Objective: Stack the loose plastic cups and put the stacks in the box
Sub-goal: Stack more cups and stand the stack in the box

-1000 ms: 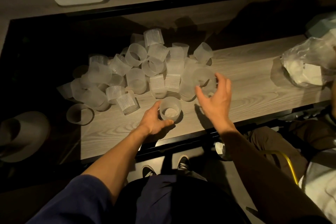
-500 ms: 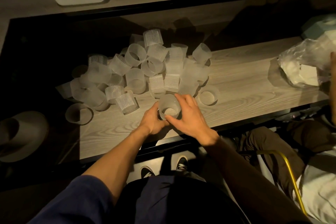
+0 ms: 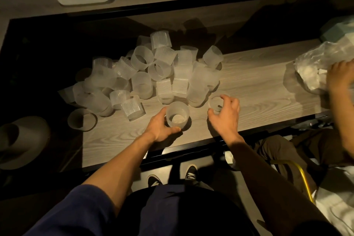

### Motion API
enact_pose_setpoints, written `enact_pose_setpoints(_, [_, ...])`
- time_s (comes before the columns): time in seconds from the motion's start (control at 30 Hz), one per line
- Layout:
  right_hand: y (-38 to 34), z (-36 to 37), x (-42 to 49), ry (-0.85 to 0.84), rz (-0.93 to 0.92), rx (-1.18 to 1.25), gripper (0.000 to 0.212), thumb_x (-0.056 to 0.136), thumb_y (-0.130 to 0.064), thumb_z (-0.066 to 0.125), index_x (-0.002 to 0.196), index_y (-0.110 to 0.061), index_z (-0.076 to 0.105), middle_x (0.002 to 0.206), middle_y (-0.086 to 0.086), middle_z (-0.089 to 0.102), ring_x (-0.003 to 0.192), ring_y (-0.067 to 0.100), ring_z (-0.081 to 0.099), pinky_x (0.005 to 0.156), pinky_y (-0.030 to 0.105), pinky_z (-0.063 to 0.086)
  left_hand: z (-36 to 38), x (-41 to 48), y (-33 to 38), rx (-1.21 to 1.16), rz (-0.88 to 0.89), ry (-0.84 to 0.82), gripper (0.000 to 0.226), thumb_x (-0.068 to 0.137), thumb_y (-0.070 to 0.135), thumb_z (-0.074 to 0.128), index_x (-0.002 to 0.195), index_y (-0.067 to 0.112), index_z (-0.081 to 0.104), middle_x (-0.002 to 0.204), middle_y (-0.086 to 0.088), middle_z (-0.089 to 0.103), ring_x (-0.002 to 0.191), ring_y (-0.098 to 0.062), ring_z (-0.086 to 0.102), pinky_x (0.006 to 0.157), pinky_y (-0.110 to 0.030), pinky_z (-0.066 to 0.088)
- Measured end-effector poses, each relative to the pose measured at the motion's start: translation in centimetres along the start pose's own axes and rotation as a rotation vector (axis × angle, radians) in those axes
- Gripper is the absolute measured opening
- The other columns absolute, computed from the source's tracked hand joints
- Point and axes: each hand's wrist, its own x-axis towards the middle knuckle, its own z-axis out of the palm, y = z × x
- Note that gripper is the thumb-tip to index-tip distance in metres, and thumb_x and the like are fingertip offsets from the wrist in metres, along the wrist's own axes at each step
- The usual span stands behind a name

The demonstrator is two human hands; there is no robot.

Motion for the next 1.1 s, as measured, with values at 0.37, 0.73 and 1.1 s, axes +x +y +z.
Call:
enact_pose_setpoints(0.37, [1.9,0.7,2.0,-0.198,0.073,-0.243,0.055,0.086,-0.027,0.077,0.134,-0.016,0.052,0.156,0.011,0.031,0.141,0.032,0.034,0.112,0.048,0.039,0.2,0.0,-0.4,0.017,0.014,0.041,0.089,0.072,0.02,0.09,0.147,0.023,0.042,0.13,0.001,0.062,0.119,-0.018,0.056,0.102,-0.026,0.04])
enact_pose_setpoints(0.73, [3.0,2.4,2.3,-0.235,0.011,-0.193,0.091,0.081,-0.035,0.083,0.154,-0.019,0.031,0.159,0.008,0.032,0.145,0.033,0.034,0.115,0.052,0.038,0.1,0.2,-0.5,0.022,0.011,0.033,0.09,0.073,0.023,0.09,0.148,0.025,0.04,0.133,0.0,0.06,0.12,-0.017,0.055,0.102,-0.025,0.039])
enact_pose_setpoints(1.1, [-0.7,-0.2,0.4,0.166,0.114,0.406,0.068,0.079,-0.031,0.084,0.133,-0.017,0.044,0.128,0.001,0.045,0.113,0.013,0.051,0.098,0.038,0.053,-0.1,0.1,-0.7,0.015,0.01,0.013,0.09,0.075,0.024,0.089,0.149,0.024,0.039,0.135,0.001,0.059,0.122,-0.014,0.051,0.103,-0.025,0.036])
